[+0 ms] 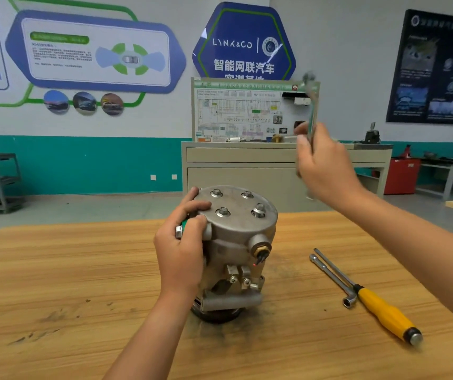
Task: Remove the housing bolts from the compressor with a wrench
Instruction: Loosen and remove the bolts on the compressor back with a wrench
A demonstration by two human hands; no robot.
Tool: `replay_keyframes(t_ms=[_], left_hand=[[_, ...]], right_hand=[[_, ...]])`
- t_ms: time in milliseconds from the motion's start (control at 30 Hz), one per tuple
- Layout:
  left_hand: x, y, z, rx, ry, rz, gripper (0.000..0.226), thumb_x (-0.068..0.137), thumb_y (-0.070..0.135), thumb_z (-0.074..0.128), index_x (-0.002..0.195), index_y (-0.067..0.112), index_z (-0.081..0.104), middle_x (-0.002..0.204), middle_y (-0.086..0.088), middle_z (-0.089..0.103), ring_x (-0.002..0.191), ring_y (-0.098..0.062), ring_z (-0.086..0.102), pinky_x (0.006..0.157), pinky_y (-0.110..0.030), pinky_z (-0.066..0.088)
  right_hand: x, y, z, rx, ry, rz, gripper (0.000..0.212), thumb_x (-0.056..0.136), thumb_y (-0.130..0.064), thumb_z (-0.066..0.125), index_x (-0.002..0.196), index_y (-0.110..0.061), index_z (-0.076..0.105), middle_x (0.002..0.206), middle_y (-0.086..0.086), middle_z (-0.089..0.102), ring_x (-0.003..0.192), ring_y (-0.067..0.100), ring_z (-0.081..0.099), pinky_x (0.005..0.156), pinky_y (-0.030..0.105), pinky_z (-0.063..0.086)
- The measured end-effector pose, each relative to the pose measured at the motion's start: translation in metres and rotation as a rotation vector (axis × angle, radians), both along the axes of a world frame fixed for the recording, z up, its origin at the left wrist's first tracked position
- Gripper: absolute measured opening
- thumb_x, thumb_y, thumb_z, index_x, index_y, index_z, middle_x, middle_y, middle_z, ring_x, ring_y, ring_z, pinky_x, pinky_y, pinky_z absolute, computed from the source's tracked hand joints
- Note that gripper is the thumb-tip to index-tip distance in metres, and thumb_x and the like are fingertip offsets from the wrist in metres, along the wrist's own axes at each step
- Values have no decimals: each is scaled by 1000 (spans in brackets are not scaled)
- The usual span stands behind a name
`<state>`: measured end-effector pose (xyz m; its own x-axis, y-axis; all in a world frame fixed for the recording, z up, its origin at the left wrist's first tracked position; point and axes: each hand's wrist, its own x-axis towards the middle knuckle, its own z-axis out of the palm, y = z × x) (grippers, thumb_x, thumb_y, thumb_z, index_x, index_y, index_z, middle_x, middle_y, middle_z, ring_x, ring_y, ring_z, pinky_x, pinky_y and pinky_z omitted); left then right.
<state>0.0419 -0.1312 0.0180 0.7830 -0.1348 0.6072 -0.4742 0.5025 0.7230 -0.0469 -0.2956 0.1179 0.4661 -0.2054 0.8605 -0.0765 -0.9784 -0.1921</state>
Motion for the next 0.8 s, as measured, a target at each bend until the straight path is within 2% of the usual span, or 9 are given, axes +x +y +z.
replay_keyframes(t_ms=[67,133,233,333,533,600,667,733,800], left_hand=[[0,1,-2,-12,-11,16,24,68,18,45,75,22,67,118,8,62,109,12,53,89,-9,42],[-3,2,-4,-23,-14,30,24,68,18,45,76,21,67,118,7,62,109,13,53,86,-5,41],[-6,4,-6,-12,-21,46,24,70,17,45,78,22,67,118,10,60,107,17,51,82,-2,38],[-7,5,-8,-4,-35,60,23,71,17,45,79,23,66,117,15,58,106,18,51,83,-1,37],[-10,0,-9,33,-69,105,22,72,20,46,80,28,65,116,22,54,106,22,48,86,-3,39],[-13,-2,-9,54,-83,125,22,72,21,47,80,31,65,116,26,51,106,23,46,85,-1,38],[-14,-3,-10,62,-95,142,23,72,22,47,80,33,64,115,29,50,106,23,46,85,-1,37],[-13,0,-11,44,-86,136,23,72,21,47,80,32,65,116,27,52,107,21,47,84,-1,37],[-9,7,-12,29,-91,121,23,72,19,47,80,30,66,118,22,55,108,19,49,85,-2,37]], right_hand=[[-32,14,-13,-195,236,-107,28,97,-20,33,121,-11,45,50,-4,43,42,17,45,39,31,35],[-55,30,-29,-327,469,-279,36,97,-21,32,133,-20,32,49,-6,39,39,9,36,36,25,25],[-70,41,-41,-395,613,-450,56,97,-20,30,142,-32,-2,55,-6,38,46,8,33,39,23,24],[-71,48,-39,-419,677,-537,66,94,-14,34,144,-29,-7,56,-6,37,46,8,33,39,22,24],[-60,68,-27,-468,794,-578,67,89,-1,39,146,-9,3,62,2,35,50,16,34,40,26,24],[-57,74,-24,-399,841,-569,66,89,1,39,145,-3,4,83,11,54,73,27,55,47,29,33],[-59,77,-30,-350,829,-557,62,90,0,39,143,1,8,99,16,59,88,32,60,56,33,37],[-66,76,-40,-477,700,-569,51,85,-5,55,130,9,36,69,13,57,58,28,58,46,30,34],[-72,60,-50,-546,433,-505,24,81,-13,63,93,8,63,44,9,46,29,22,43,35,21,27]])
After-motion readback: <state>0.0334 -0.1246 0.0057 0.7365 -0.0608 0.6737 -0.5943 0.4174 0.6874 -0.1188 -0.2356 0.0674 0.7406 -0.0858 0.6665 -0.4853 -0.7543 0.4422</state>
